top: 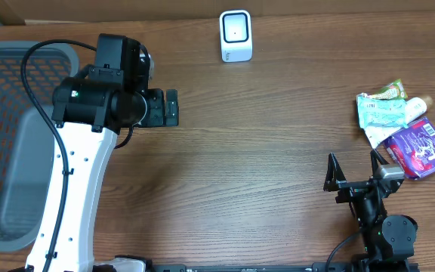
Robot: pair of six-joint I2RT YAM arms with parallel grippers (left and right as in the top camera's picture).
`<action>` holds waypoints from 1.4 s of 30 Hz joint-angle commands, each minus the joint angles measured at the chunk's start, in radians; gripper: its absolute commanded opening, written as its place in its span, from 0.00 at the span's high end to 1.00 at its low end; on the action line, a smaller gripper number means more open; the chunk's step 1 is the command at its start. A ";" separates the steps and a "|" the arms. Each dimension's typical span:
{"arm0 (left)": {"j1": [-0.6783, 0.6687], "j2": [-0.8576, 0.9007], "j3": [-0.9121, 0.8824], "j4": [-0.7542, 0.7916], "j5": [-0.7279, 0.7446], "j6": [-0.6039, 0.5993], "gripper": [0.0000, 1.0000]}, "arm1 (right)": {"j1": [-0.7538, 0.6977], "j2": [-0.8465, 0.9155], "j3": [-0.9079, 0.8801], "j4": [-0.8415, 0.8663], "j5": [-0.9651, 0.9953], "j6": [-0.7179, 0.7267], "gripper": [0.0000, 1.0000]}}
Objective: Scan the item barcode
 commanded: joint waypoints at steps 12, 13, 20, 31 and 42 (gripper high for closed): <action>-0.001 0.008 0.004 0.002 0.004 0.015 0.00 | 0.006 -0.012 -0.011 0.007 0.006 0.003 0.00; -0.001 0.008 0.004 0.002 0.004 0.015 0.00 | 0.006 -0.012 -0.011 0.007 0.006 0.003 0.00; 0.001 -0.042 -0.002 0.002 -0.029 0.026 0.00 | 0.006 -0.012 -0.011 0.007 0.006 0.003 0.00; 0.051 -0.534 -0.579 0.735 0.005 0.046 0.01 | 0.006 -0.012 -0.011 0.007 0.006 0.003 0.00; 0.158 -1.007 -1.321 1.384 0.068 0.134 0.01 | 0.006 -0.012 -0.011 0.007 0.006 0.003 0.00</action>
